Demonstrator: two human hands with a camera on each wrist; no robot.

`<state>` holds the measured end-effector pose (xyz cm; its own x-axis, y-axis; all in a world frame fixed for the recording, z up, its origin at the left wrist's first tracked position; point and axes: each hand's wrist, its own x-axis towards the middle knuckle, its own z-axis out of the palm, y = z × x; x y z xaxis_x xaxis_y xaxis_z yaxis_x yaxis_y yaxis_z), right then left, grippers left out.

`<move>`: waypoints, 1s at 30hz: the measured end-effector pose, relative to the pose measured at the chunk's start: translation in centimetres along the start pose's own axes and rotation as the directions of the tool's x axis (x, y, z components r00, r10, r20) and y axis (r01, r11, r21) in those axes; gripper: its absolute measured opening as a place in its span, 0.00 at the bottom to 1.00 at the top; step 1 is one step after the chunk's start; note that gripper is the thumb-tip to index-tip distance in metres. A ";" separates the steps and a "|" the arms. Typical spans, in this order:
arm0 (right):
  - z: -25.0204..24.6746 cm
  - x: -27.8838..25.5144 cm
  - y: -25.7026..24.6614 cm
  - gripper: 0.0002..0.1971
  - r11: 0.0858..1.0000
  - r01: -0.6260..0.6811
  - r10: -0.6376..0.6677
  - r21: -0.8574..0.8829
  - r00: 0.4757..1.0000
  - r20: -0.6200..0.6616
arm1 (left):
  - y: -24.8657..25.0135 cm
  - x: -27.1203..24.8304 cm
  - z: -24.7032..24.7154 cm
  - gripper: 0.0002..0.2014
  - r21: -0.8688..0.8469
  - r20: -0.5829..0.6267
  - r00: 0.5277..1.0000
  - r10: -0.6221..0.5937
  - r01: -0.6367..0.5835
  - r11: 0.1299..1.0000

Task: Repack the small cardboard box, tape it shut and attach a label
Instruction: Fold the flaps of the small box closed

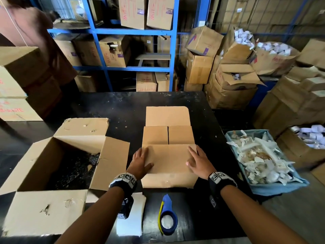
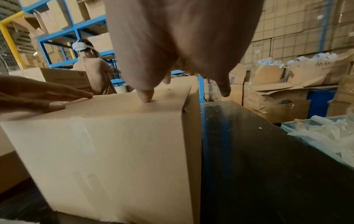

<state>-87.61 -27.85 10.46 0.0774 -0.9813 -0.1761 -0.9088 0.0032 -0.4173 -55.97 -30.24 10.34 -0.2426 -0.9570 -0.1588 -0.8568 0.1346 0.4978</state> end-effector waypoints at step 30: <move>-7.0 28.9 -7.7 0.35 0.990 -0.031 0.035 -0.141 0.999 0.029 | 1.8 7.9 2.8 0.38 0.355 -0.035 0.996 0.087 -0.069 0.932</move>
<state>-81.20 -57.60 14.79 0.0572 -0.9746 -0.2164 -0.9595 0.0062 -0.2816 -60.74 -36.87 7.61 -0.3001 -0.9501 -0.0850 -0.9437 0.2827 0.1720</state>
